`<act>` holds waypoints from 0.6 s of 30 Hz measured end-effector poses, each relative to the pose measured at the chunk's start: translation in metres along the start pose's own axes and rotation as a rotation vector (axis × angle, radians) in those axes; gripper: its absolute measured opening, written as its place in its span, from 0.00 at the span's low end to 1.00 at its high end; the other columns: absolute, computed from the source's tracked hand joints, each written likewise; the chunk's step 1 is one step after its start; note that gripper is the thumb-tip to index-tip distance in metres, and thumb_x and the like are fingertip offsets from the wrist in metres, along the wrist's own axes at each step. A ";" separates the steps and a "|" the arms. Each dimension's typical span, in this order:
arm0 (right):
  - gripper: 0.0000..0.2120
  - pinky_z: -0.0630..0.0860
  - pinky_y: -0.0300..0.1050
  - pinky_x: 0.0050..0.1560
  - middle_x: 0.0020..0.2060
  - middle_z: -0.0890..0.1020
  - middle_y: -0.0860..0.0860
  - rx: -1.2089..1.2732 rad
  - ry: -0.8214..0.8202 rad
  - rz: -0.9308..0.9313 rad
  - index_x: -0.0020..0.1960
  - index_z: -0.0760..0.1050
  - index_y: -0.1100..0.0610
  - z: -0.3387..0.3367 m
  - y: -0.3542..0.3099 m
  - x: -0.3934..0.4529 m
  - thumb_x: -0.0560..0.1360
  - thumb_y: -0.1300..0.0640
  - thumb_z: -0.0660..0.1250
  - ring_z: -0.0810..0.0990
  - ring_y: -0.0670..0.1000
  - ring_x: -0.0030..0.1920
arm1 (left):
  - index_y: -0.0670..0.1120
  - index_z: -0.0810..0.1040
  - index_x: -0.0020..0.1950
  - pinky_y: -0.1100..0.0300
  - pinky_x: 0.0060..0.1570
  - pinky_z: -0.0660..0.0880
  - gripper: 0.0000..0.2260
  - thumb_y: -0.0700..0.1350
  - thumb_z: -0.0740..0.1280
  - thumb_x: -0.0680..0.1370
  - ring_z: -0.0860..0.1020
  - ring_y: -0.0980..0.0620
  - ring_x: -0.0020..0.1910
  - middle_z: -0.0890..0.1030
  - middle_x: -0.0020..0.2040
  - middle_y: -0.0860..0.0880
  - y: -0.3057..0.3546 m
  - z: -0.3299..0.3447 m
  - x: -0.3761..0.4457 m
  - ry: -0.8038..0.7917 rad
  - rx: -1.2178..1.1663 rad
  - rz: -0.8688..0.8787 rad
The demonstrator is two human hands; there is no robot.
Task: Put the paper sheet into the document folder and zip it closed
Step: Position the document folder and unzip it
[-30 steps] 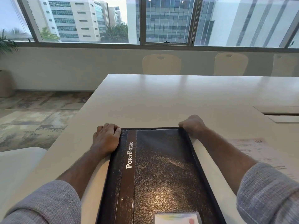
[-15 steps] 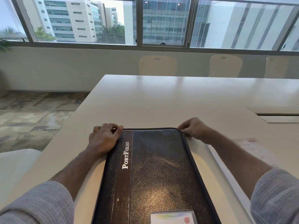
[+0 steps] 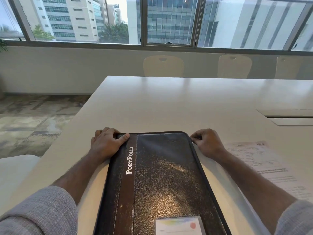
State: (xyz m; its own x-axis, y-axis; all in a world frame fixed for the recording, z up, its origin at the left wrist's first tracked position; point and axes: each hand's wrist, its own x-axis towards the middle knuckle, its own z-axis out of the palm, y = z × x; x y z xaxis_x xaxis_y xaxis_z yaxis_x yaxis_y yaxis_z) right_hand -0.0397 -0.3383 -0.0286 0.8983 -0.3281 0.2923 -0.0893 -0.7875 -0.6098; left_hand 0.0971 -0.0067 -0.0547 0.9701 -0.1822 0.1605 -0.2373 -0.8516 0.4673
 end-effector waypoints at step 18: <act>0.05 0.69 0.25 0.37 0.33 0.80 0.43 -0.041 0.023 -0.110 0.40 0.85 0.56 -0.016 -0.005 -0.070 0.71 0.64 0.73 0.78 0.37 0.36 | 0.54 0.77 0.57 0.47 0.59 0.63 0.26 0.72 0.59 0.72 0.66 0.47 0.65 0.76 0.61 0.52 0.004 -0.003 -0.002 -0.010 0.016 -0.020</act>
State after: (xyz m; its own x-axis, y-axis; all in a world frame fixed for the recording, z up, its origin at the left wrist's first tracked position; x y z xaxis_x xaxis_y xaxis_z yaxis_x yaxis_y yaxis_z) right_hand -0.1087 -0.3200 -0.0340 0.8936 -0.2497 0.3731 -0.0081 -0.8399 -0.5426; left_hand 0.0944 -0.0088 -0.0508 0.9752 -0.1696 0.1425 -0.2167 -0.8629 0.4565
